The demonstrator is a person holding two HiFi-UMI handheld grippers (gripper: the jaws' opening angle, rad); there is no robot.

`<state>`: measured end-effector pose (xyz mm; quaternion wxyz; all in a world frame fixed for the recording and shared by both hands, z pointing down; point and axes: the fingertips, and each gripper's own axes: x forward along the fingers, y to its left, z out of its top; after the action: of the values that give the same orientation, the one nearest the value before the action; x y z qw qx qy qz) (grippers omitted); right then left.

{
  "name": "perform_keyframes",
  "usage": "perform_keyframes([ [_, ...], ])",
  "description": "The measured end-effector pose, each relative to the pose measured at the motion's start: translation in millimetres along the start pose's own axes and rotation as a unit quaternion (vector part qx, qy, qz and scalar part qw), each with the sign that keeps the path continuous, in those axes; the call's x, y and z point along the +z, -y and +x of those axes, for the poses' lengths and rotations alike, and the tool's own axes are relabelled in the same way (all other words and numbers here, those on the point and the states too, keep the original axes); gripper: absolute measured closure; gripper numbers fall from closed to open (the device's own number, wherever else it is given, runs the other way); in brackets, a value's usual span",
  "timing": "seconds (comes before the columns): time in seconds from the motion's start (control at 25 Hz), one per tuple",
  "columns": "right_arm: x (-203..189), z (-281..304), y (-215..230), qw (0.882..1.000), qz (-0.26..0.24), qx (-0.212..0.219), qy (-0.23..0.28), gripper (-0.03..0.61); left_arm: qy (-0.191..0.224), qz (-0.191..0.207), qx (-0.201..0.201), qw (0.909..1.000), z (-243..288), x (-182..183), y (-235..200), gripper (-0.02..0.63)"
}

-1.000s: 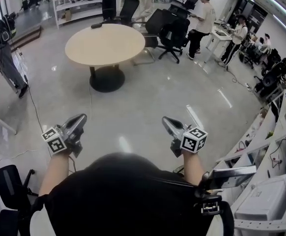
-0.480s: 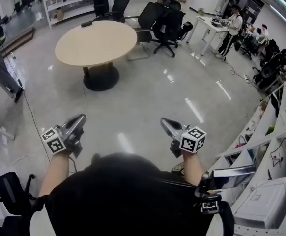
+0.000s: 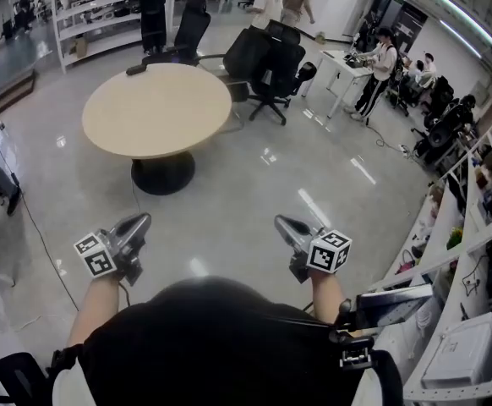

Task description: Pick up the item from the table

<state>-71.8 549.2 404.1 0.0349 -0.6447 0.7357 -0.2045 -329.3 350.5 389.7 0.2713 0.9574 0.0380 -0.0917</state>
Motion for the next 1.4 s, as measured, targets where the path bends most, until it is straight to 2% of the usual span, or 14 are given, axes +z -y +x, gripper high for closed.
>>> perform_keyframes([
  [0.16,35,89,-3,1.0,-0.009,-0.009,0.012,0.563,-0.002,0.01,0.004,0.9999,-22,54,-75,0.62],
  [0.36,49,166,-9,1.0,-0.014,0.004,-0.002,0.563,0.001,0.009,0.021,0.9997,-39,94,-144,0.62],
  [0.48,53,193,10,1.0,-0.007,0.0,-0.009,0.563,0.011,-0.005,0.024,0.9996,-29,103,-173,0.62],
  [0.64,58,220,48,1.0,0.002,0.005,-0.013,0.563,0.001,-0.009,0.028,0.9996,-4,95,-199,0.62],
  [0.88,80,251,131,0.999,-0.007,0.04,-0.014,0.563,0.006,0.008,0.049,0.9987,68,93,-234,0.62],
  [1.0,107,260,180,0.998,-0.009,0.057,-0.019,0.563,0.02,0.013,0.058,0.9981,119,99,-237,0.62],
  [1.12,137,261,232,0.997,-0.016,0.072,-0.021,0.563,0.013,0.032,0.059,0.9977,179,99,-236,0.62],
  [1.24,162,275,293,0.996,-0.024,0.085,-0.02,0.563,0.026,0.036,0.068,0.9967,239,104,-254,0.62],
  [1.4,176,289,326,0.994,-0.023,0.105,-0.025,0.563,0.029,0.035,0.079,0.9959,272,105,-263,0.62],
])
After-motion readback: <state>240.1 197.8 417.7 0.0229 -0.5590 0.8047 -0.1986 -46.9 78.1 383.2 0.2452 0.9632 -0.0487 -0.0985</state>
